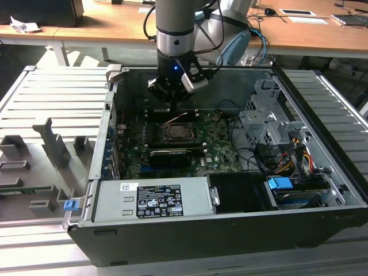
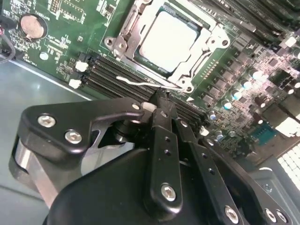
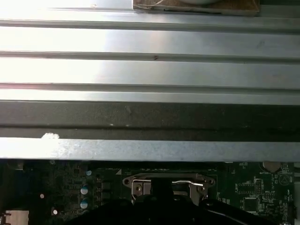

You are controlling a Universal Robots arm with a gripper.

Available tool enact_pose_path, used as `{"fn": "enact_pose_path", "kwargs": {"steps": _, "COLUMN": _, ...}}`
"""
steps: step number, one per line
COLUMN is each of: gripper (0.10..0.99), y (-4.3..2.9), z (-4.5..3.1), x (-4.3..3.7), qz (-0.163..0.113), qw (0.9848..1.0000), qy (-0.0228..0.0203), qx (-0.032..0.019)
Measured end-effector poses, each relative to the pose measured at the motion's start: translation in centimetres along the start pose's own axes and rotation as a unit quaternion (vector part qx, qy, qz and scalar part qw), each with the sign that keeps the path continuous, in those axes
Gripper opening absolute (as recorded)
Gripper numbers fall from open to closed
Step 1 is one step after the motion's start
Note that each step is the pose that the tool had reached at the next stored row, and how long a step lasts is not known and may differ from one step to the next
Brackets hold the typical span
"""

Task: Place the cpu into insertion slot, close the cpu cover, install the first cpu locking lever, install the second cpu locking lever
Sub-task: 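Install the first cpu locking lever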

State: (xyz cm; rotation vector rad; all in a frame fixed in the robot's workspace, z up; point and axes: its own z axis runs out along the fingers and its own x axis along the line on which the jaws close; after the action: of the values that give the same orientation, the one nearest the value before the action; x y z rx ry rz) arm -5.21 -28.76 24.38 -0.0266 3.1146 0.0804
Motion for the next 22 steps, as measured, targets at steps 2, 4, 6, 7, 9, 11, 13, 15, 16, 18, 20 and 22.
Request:
{"fn": "enact_pose_path", "kwargs": {"steps": 2, "gripper": 0.106, "y": 0.0, "z": 0.07, "x": 0.0, "qz": -0.001, "qw": 1.0, "qy": -0.0001, "qx": -0.0016}}
{"fn": "enact_pose_path", "kwargs": {"steps": 4, "gripper": 0.106, "y": 0.0, "z": 0.14, "x": 0.0, "qz": -0.004, "qw": 1.0, "qy": 0.0, "qx": -0.0018}}
{"fn": "enact_pose_path", "kwargs": {"steps": 6, "gripper": 0.106, "y": 0.0, "z": 0.21, "x": 0.0, "qz": -0.012, "qw": 0.9999, "qy": 0.0004, "qx": -0.002}}
{"fn": "enact_pose_path", "kwargs": {"steps": 7, "gripper": 0.106, "y": -0.01, "z": 0.29, "x": 0.01, "qz": -0.016, "qw": 0.9999, "qy": 0.0007, "qx": -0.0021}}
{"fn": "enact_pose_path", "kwargs": {"steps": 9, "gripper": 0.106, "y": -0.03, "z": 0.59, "x": -0.05, "qz": -0.02, "qw": 0.9998, "qy": 0.0008, "qx": -0.0023}}
{"fn": "enact_pose_path", "kwargs": {"steps": 11, "gripper": 0.106, "y": 0.02, "z": 0.9, "x": -0.31, "qz": -0.02, "qw": 0.9998, "qy": 0.0009, "qx": -0.0029}}
{"fn": "enact_pose_path", "kwargs": {"steps": 13, "gripper": 0.106, "y": 0.28, "z": 1.1, "x": -0.36, "qz": -0.019, "qw": 0.9998, "qy": 0.0009, "qx": -0.0029}}
{"fn": "enact_pose_path", "kwargs": {"steps": 15, "gripper": 0.106, "y": 0.56, "z": 1.32, "x": -0.38, "qz": -0.017, "qw": 0.9998, "qy": 0.0007, "qx": -0.0029}}
{"fn": "enact_pose_path", "kwargs": {"steps": 16, "gripper": 0.106, "y": 0.58, "z": 1.41, "x": -0.41, "qz": -0.016, "qw": 0.9999, "qy": 0.0006, "qx": -0.003}}
{"fn": "enact_pose_path", "kwargs": {"steps": 18, "gripper": 0.106, "y": 0.59, "z": 1.53, "x": -0.65, "qz": -0.013, "qw": 0.9999, "qy": 0.0005, "qx": -0.0026}}
{"fn": "enact_pose_path", "kwargs": {"steps": 20, "gripper": 0.106, "y": 0.59, "z": 1.64, "x": -0.89, "qz": -0.009, "qw": 1.0, "qy": 0.0003, "qx": -0.0021}}
{"fn": "enact_pose_path", "kwargs": {"steps": 22, "gripper": 0.106, "y": 0.58, "z": 1.76, "x": -1.1, "qz": -0.006, "qw": 1.0, "qy": 0.0002, "qx": -0.002}}
